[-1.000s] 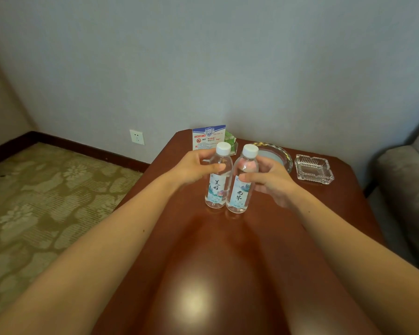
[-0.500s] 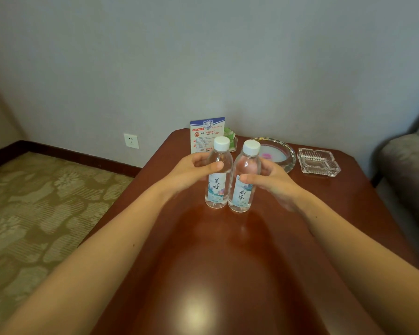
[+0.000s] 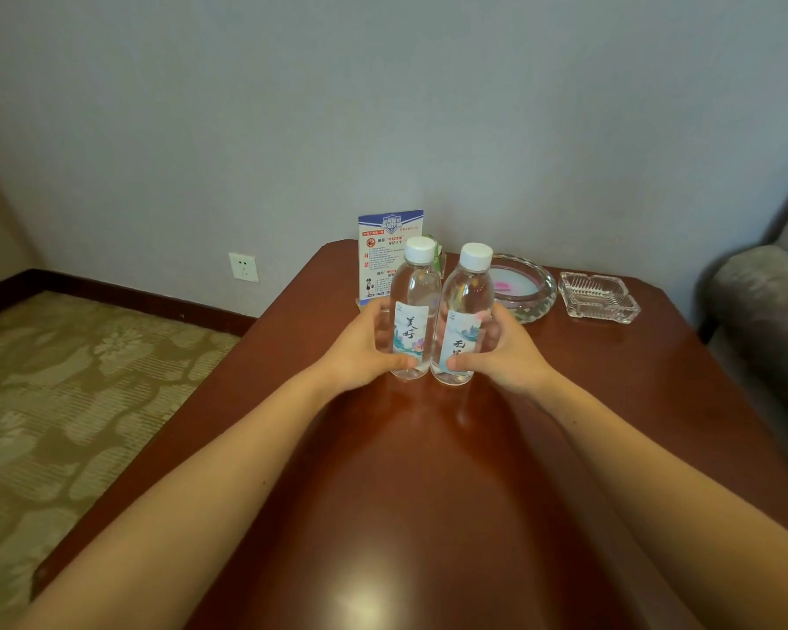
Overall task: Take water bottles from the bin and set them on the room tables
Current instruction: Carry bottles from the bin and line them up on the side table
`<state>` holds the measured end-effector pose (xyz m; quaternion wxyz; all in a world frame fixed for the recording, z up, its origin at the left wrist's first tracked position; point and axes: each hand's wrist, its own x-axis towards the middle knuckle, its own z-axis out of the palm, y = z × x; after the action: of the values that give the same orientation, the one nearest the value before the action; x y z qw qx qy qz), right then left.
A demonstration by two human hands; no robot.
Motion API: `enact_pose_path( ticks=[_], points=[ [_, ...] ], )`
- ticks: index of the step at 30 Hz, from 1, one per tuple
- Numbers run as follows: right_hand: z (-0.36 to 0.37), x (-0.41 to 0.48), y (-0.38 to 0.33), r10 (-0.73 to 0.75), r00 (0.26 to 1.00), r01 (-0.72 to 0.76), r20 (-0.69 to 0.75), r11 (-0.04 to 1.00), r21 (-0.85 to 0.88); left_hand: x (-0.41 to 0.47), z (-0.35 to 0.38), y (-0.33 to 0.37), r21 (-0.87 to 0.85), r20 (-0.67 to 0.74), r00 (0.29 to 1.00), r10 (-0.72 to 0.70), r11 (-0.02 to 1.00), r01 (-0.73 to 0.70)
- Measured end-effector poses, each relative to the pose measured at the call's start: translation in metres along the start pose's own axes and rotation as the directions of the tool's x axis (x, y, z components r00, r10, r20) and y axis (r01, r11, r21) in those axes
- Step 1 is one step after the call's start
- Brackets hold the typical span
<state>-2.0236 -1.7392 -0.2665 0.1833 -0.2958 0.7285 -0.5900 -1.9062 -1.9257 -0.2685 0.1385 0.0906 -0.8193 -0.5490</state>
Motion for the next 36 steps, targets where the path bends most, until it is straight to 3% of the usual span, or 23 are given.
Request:
enact_pose_path(
  ticks=[13, 18, 21, 25, 29, 33, 36],
  points=[
    [0.001, 0.006, 0.012, -0.03, 0.999, 0.029, -0.019, 0.999, -0.015, 0.005, 0.006, -0.01, -0.003, -0.041, 0.999, -0.008, 1.0, 0.008],
    [0.004, 0.002, 0.003, 0.075, 0.996, -0.075, 0.05, 0.997, -0.013, -0.003, 0.011, 0.0, -0.022, 0.007, 0.988, -0.154, 0.988, 0.154],
    [0.001, -0.008, -0.016, 0.227, 0.971, -0.211, 0.072, 0.96, -0.187, -0.013, 0.007, 0.019, 0.148, -0.02, 0.947, -0.32, 0.936, 0.319],
    [-0.021, -0.029, -0.059, 0.469, 0.882, -0.349, 0.038, 0.707, -0.615, -0.036, -0.009, 0.065, 0.381, -0.026, 0.863, -0.505, 0.793, 0.476],
    [-0.041, -0.057, -0.123, 0.508, 0.853, -0.235, 0.123, 0.584, -0.777, -0.065, -0.021, 0.138, 0.619, 0.111, 0.838, -0.535, 0.697, 0.363],
    [-0.065, -0.096, -0.208, 0.52, 0.841, -0.162, 0.147, 0.502, -0.85, -0.087, -0.03, 0.228, 0.714, 0.202, 0.831, -0.519, 0.658, 0.237],
    [-0.089, -0.132, -0.272, 0.526, 0.843, -0.184, 0.113, 0.479, -0.858, -0.099, -0.033, 0.297, 0.753, 0.28, 0.829, -0.484, 0.646, 0.124]
  ],
)
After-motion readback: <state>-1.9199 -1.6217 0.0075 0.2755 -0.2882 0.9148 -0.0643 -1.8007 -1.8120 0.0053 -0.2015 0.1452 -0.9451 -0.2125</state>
